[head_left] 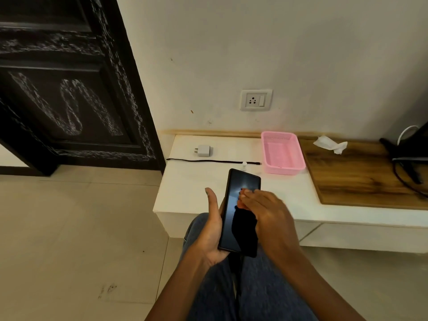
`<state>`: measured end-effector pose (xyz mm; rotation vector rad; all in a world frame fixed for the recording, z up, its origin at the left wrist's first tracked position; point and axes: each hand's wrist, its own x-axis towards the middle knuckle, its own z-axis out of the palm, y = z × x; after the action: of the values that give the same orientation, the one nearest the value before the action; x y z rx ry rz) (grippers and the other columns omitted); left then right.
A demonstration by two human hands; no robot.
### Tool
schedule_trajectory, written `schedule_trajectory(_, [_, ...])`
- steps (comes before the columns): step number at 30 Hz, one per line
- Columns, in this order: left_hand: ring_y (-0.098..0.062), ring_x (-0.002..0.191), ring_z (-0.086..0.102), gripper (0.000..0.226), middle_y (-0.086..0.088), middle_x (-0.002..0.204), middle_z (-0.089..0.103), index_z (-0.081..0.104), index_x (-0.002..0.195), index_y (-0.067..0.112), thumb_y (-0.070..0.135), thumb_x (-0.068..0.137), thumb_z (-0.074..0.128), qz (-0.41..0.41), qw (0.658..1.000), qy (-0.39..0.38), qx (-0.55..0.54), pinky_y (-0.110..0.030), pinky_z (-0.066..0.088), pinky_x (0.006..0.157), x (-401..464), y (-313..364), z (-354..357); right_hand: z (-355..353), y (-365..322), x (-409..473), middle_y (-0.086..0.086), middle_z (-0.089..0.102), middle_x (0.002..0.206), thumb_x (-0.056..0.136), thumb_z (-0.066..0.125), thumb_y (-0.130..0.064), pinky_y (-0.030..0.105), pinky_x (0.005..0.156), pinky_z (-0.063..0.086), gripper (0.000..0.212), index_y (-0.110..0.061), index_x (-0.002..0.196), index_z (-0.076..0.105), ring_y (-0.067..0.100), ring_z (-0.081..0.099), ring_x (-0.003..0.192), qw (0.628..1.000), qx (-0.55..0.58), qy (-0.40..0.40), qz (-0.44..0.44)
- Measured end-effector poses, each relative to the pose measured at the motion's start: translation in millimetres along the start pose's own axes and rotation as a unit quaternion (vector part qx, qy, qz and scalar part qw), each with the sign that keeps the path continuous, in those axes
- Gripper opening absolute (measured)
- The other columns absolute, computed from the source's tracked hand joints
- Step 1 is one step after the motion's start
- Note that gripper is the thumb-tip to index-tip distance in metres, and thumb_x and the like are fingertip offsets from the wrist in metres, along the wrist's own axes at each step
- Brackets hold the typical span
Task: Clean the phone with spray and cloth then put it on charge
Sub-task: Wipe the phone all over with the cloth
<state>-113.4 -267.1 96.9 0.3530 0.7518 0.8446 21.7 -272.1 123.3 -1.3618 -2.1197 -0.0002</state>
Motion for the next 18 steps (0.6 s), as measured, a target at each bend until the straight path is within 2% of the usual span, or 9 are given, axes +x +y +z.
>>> schedule_trajectory(2, [-0.028, 0.111, 0.065, 0.089, -0.012, 0.12, 0.068, 0.071, 0.111, 0.031, 0.091, 0.061, 0.03, -0.001, 1.0, -0.005, -0.003, -0.041, 0.056, 0.086, -1, 1, 1, -5, 10, 5, 0.013, 0.07, 0.106, 0.057, 0.082, 0.007, 0.043, 0.081, 0.052, 0.045, -0.002, 0.1, 0.071, 0.035, 0.064, 0.099, 0.999, -0.014, -0.01, 0.039])
schedule_trajectory(5, [-0.027, 0.108, 0.067, 0.083, -0.012, 0.116, 0.07, 0.071, 0.111, 0.033, 0.088, 0.064, 0.03, 0.003, 1.0, -0.004, 0.011, -0.042, 0.057, 0.085, -2, 1, 7, -7, 17, 22, 0.014, 0.071, 0.104, 0.05, 0.08, 0.016, 0.046, 0.082, 0.049, 0.052, -0.004, 0.097, 0.072, 0.039, 0.062, 0.102, 0.996, -0.022, -0.004, 0.085])
schedule_trajectory(9, [-0.024, 0.106, 0.068, 0.082, -0.007, 0.113, 0.072, 0.074, 0.105, 0.036, 0.089, 0.058, 0.035, -0.004, 1.0, -0.002, 0.017, -0.034, 0.058, 0.078, -2, 5, 8, 1, 9, 33, 0.016, 0.07, 0.104, 0.062, 0.076, 0.015, 0.044, 0.087, 0.05, 0.038, -0.001, 0.097, 0.072, 0.034, 0.066, 0.099, 0.998, 0.022, 0.04, 0.043])
schedule_trajectory(11, [-0.021, 0.108, 0.067, 0.081, -0.004, 0.113, 0.072, 0.075, 0.1, 0.039, 0.092, 0.054, 0.032, -0.004, 1.0, 0.0, 0.017, -0.032, 0.057, 0.081, -3, 7, 6, 5, 0, 25, 0.013, 0.07, 0.105, 0.067, 0.07, 0.012, 0.038, 0.089, 0.047, 0.033, -0.003, 0.097, 0.072, 0.03, 0.065, 0.1, 0.999, 0.026, 0.047, 0.009])
schedule_trajectory(14, [-0.023, 0.111, 0.065, 0.084, -0.007, 0.117, 0.071, 0.075, 0.102, 0.037, 0.092, 0.055, 0.032, 0.002, 1.0, -0.016, 0.006, -0.035, 0.056, 0.084, -6, 6, 4, 2, -2, 14, 0.01, 0.071, 0.105, 0.074, 0.062, -0.003, 0.033, 0.088, 0.045, 0.027, -0.005, 0.099, 0.072, 0.026, 0.067, 0.099, 0.999, 0.012, 0.043, -0.028])
schedule_trajectory(15, [-0.024, 0.111, 0.065, 0.085, -0.008, 0.117, 0.07, 0.074, 0.105, 0.035, 0.091, 0.058, 0.03, 0.003, 1.0, -0.02, -0.001, -0.035, 0.056, 0.083, -7, 6, 4, 0, 2, 15, 0.009, 0.071, 0.106, 0.075, 0.062, -0.005, 0.034, 0.088, 0.046, 0.026, -0.005, 0.099, 0.072, 0.026, 0.067, 0.098, 0.999, 0.007, 0.04, -0.027])
schedule_trajectory(18, [-0.026, 0.108, 0.067, 0.088, -0.01, 0.117, 0.07, 0.072, 0.11, 0.032, 0.089, 0.06, 0.026, 0.004, 1.0, -0.02, 0.005, -0.037, 0.057, 0.081, -8, 4, 10, -5, 15, 25, 0.012, 0.071, 0.105, 0.068, 0.075, 0.007, 0.045, 0.082, 0.053, 0.034, -0.004, 0.1, 0.072, 0.03, 0.066, 0.097, 0.999, 0.013, 0.03, 0.026])
